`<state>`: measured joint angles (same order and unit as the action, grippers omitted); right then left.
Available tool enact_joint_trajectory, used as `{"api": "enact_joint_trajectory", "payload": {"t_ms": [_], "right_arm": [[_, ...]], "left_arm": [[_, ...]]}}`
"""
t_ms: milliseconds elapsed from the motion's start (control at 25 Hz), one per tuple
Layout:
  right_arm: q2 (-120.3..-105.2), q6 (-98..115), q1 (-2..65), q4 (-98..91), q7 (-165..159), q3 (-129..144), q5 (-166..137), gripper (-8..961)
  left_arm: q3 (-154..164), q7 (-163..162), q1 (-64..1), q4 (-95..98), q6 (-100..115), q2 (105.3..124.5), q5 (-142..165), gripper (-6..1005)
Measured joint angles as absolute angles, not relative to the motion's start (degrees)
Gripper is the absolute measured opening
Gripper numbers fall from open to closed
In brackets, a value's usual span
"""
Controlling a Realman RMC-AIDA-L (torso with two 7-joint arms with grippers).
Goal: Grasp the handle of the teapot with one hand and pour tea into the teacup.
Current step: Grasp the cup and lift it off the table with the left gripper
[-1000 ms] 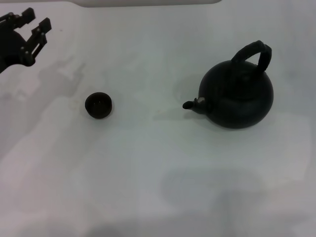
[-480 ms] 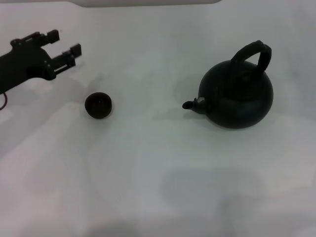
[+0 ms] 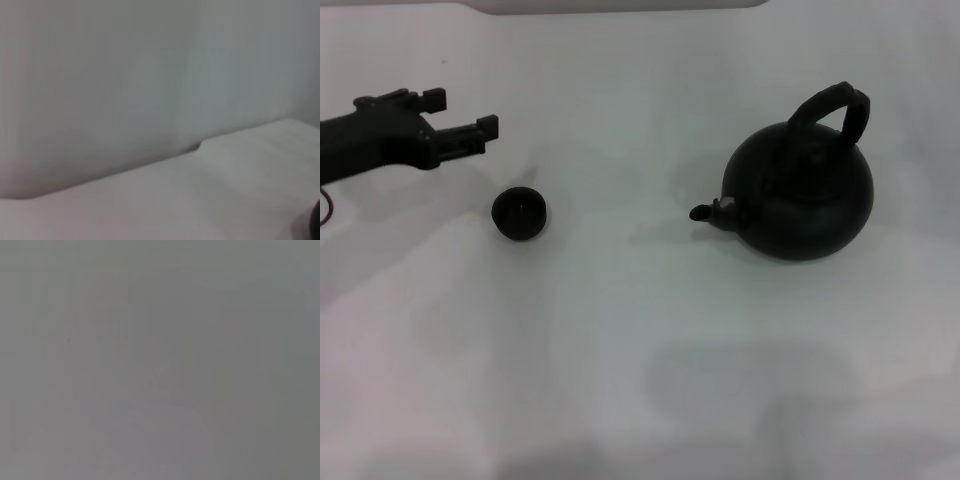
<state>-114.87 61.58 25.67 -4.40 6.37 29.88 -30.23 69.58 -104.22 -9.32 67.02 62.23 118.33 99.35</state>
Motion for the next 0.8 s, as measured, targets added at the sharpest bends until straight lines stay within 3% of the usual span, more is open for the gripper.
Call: {"api": "enact_joint_trajectory", "payload": {"t_ms": [240, 800], "right_arm": [[-114.87, 61.5, 25.3, -4.7, 6.3, 30.0, -30.2, 844], [-114.73, 60.3, 24.1, -5.5, 6.1, 30.0, -30.1, 842]], "left_arm": [[67.8, -116.2, -9.6, 72.5, 69.1, 117.75, 105.7, 843], [68.1, -100.1, -4.9, 67.0, 68.0, 119.13, 104.6, 846]]}}
